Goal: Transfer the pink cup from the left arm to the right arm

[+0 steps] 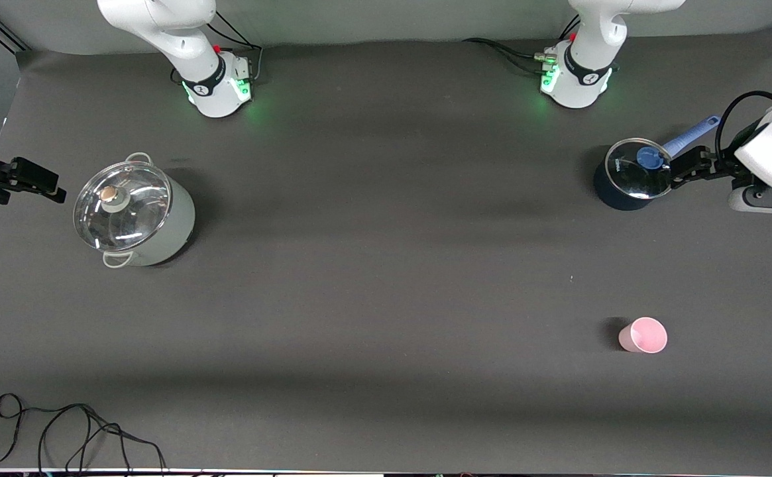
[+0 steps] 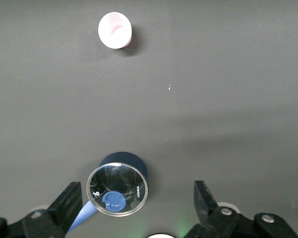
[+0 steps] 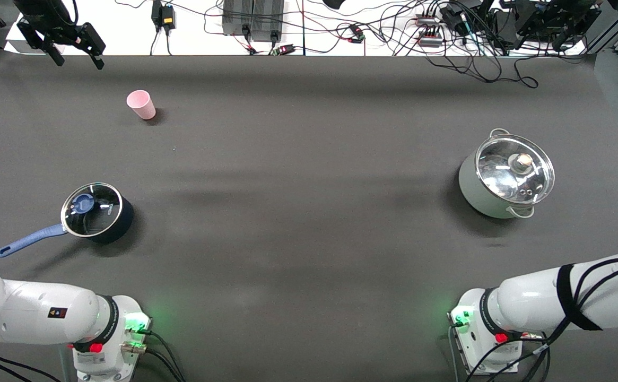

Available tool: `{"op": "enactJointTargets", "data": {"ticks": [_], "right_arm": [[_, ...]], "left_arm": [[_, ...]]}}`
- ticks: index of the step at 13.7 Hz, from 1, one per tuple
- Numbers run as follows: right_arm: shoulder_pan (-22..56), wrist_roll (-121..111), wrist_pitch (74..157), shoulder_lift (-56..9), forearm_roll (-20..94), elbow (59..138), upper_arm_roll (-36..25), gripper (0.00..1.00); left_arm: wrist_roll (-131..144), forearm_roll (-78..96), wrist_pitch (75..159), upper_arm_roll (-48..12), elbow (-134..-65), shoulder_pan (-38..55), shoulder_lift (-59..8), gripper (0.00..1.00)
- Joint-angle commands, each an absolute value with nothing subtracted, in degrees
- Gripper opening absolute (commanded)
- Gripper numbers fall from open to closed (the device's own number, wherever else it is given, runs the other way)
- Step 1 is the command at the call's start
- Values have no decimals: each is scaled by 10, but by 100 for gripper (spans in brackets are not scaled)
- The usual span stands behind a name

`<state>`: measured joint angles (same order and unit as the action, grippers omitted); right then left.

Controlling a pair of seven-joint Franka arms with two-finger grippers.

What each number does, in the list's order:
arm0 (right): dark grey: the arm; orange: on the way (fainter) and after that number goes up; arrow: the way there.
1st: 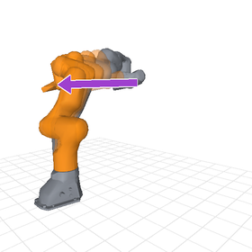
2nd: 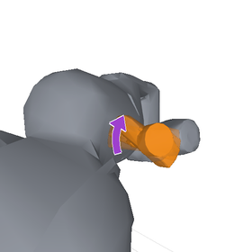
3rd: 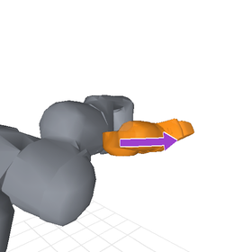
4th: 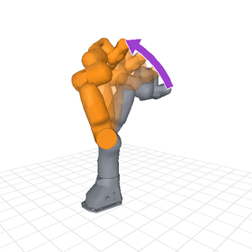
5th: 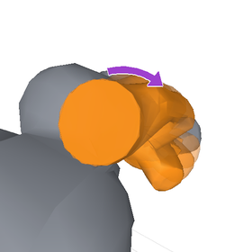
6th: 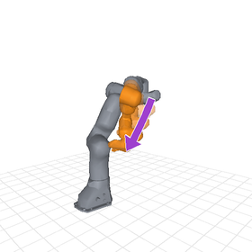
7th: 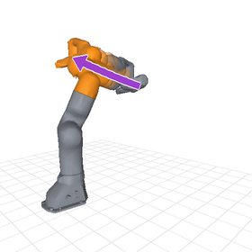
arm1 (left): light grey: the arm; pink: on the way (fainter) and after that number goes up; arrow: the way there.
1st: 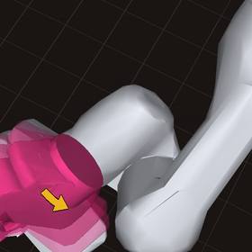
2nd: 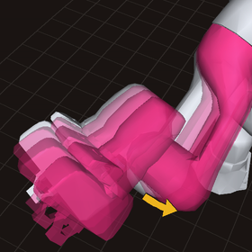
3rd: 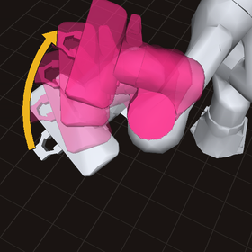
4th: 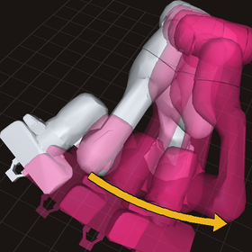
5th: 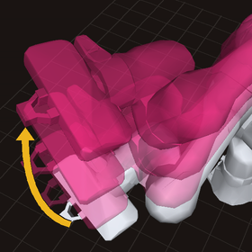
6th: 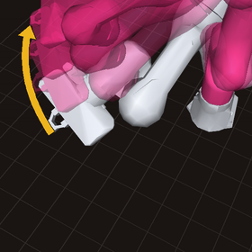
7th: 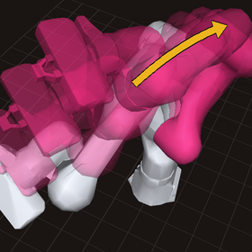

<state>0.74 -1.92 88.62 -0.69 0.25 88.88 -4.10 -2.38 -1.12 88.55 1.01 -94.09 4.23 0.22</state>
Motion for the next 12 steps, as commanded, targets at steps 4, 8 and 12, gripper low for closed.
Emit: {"op": "enactJointTargets", "data": {"ticks": [4,8,12], "right_arm": [[12,-8,885,-7,2,880,-43,100],[16,-8,882,-13,2,881,-45,100],[16,-10,882,-13,2,881,-45,100]], "left_arm": [[-29,-14,892,12,-933,47,-1,100],[-29,-12,893,12,-931,45,-2,100],[-31,-20,895,12,-919,46,-11,100]]}}
